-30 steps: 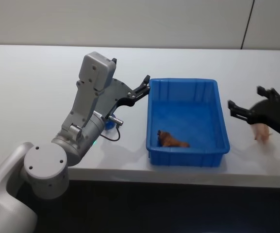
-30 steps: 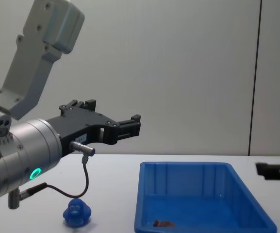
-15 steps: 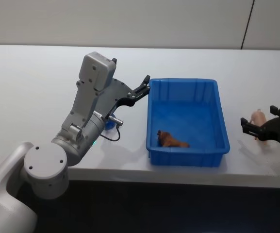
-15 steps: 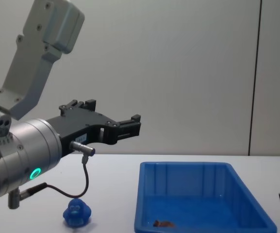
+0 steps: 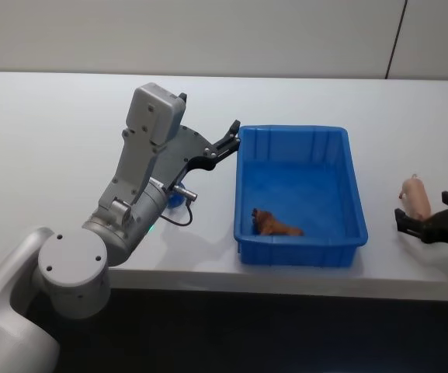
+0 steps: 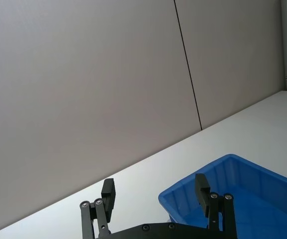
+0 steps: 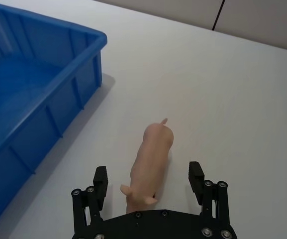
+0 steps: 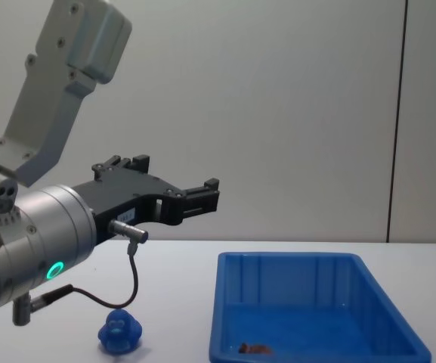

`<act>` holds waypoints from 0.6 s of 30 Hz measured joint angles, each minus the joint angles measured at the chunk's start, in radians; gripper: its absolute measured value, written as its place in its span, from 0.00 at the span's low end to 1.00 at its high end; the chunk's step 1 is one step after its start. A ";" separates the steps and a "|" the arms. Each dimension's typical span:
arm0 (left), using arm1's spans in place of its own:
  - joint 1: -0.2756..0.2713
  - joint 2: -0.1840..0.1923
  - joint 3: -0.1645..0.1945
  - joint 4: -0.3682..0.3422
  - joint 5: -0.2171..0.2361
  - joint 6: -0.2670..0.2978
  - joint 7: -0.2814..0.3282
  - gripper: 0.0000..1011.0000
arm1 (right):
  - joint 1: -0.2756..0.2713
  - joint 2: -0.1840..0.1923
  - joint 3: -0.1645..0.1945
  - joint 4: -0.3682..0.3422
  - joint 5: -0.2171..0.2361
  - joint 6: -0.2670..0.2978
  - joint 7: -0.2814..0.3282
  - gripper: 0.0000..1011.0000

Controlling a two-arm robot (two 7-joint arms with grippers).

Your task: Pick up the two dolls from the table and place them into the box.

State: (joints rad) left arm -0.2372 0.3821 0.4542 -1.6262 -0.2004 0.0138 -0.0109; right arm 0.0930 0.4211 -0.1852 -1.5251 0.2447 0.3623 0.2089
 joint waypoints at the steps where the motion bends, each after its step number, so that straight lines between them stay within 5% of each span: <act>1: 0.000 0.000 0.000 0.000 0.000 0.000 0.000 0.99 | 0.000 -0.001 0.000 0.003 0.000 0.001 -0.001 0.99; 10: 0.000 0.000 0.000 0.000 0.000 0.000 0.000 0.99 | 0.011 -0.013 -0.004 0.039 0.006 0.010 -0.008 0.88; 18: 0.000 0.000 0.000 0.000 0.000 0.000 0.000 0.99 | 0.017 -0.022 -0.008 0.054 0.012 0.003 -0.013 0.65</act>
State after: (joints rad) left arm -0.2372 0.3821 0.4542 -1.6262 -0.2004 0.0138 -0.0109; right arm 0.1101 0.3989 -0.1928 -1.4712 0.2564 0.3651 0.1959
